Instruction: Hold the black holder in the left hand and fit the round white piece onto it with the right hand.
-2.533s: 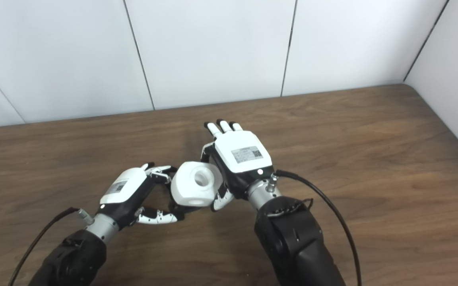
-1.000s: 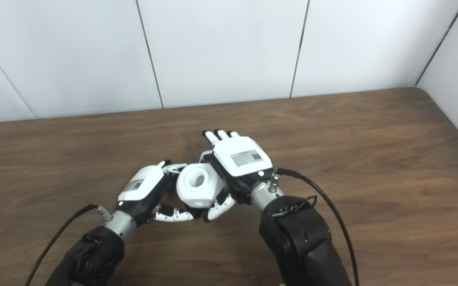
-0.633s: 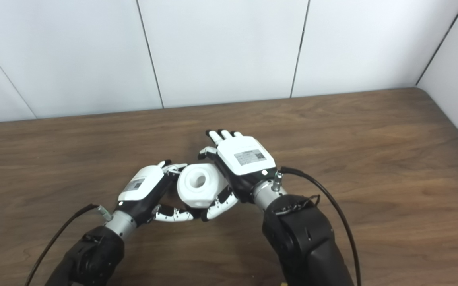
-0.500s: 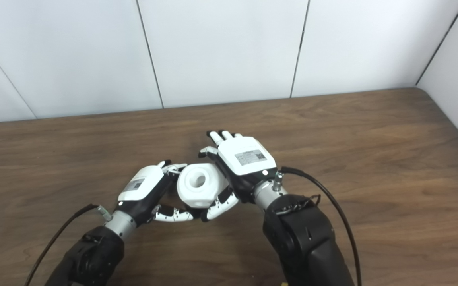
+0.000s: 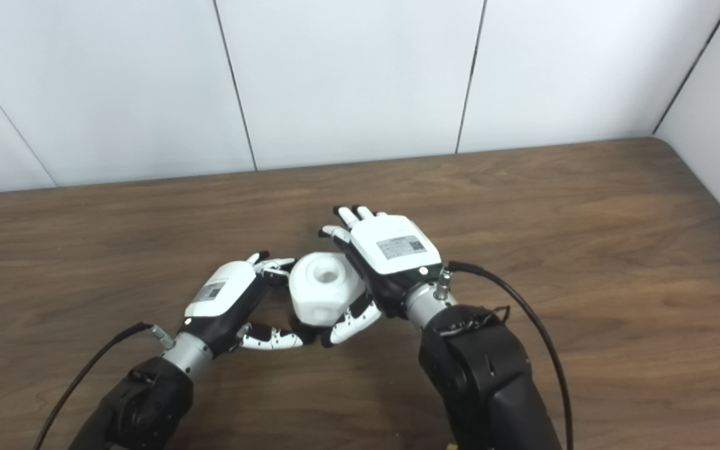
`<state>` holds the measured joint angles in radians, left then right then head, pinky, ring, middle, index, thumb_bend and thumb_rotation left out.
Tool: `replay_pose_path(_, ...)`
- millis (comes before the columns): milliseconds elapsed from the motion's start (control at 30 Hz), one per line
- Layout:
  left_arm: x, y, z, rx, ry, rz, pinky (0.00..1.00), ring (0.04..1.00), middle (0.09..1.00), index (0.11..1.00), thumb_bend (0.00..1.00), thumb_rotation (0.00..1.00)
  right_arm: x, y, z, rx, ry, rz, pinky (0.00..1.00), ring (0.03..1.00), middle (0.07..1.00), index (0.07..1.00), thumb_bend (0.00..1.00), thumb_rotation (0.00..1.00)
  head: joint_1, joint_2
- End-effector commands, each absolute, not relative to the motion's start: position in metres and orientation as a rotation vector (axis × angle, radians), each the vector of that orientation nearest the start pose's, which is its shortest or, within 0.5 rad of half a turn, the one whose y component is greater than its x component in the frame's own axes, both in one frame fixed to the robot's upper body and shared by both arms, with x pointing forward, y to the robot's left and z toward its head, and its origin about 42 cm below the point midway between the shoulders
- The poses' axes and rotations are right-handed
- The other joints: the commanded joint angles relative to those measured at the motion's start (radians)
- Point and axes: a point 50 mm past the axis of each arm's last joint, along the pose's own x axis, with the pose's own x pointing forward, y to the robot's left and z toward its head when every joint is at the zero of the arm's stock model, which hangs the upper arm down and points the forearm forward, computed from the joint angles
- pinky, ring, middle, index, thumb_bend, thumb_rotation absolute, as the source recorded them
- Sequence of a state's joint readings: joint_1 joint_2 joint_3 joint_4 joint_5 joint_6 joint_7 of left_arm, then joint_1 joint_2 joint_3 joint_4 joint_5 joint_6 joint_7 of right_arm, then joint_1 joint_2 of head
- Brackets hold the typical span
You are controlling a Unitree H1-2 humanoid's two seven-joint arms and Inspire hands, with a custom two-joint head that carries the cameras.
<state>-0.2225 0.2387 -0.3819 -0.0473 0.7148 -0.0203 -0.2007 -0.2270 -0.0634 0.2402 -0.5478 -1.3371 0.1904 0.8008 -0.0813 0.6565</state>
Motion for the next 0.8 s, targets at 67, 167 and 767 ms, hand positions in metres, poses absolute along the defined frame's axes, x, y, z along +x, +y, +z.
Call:
replay_pose_path(67,0.332,0.163,0.157,1.017,-0.337,-0.505,1.00,0.871,0.861,0.481,0.52,0.04,0.294,-0.153,0.270,-1.395,-0.195,0.264,0.92,1.000,1.000,0.890,1.00,0.45,-0.004,0.000)
replay_pose_path(167,0.332,0.163,0.157,1.013,-0.332,-0.507,1.00,0.874,0.863,0.481,0.52,0.04,0.294,-0.156,0.270,-1.395,-0.184,0.256,0.94,1.000,1.000,0.892,1.00,0.45,-0.004,0.000)
replay_pose_path(767,0.335,0.163,0.153,1.010,-0.334,-0.503,1.00,0.874,0.863,0.481,0.52,0.04,0.291,-0.206,0.314,-1.290,-0.163,0.261,0.81,1.000,1.000,1.000,1.00,0.55,-0.004,-0.014)
